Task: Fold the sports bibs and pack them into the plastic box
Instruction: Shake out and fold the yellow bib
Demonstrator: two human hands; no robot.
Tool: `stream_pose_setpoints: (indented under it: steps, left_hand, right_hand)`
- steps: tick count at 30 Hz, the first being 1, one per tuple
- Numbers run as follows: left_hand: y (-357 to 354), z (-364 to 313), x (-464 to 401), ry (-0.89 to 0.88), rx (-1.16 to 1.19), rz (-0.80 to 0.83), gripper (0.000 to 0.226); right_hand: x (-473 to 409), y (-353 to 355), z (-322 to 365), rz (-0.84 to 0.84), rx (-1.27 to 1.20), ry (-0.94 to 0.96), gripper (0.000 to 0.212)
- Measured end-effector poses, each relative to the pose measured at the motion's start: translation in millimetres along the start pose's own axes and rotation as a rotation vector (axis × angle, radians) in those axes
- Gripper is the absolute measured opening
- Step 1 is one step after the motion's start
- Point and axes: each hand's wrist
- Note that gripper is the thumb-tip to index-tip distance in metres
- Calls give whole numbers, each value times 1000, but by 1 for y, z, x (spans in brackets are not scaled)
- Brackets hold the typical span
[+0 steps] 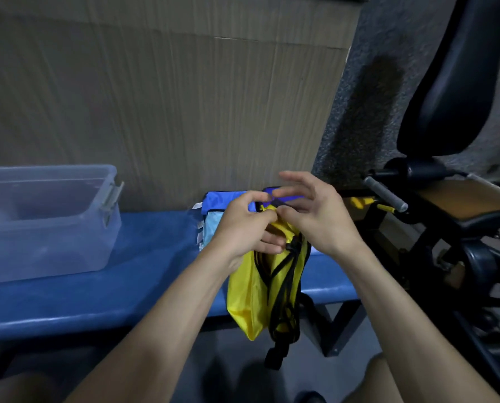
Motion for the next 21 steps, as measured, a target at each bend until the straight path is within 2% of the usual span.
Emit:
stream_pose_setpoints:
  steps: [4, 9, 12, 15, 18, 19, 21]
  left_hand:
    - [10, -5, 4, 1, 48, 25, 29]
    - [21, -12, 9, 31, 138, 123, 28]
    - [28, -14, 10, 31, 124, 171, 39]
    - [30, -16, 15, -7, 44, 197, 44]
    - [32, -18, 19, -82, -93, 186, 41]
    - [34, -18, 19, -145, -217, 125, 41]
    - [40, -21, 13, -341, -611, -103, 41]
  right_hand:
    - [4, 3, 13, 169, 69, 141, 63]
    - [4, 10, 21, 361, 214, 280, 92]
    - [1, 12, 25, 386, 240, 320, 92]
    - [0, 12, 29, 309, 171, 313, 88]
    - [-6, 12, 25, 239, 56, 249, 87]
    - [-9, 12, 23, 236, 22, 227, 87]
    - [-15, 12, 23, 240, -19, 211, 86]
Point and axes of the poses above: each hand's wrist, its own x-axis away from the middle knuckle, its own y-axis out of the back of the hand, z = x × y, and after that the axes turned 14 degrees about y, right-handed
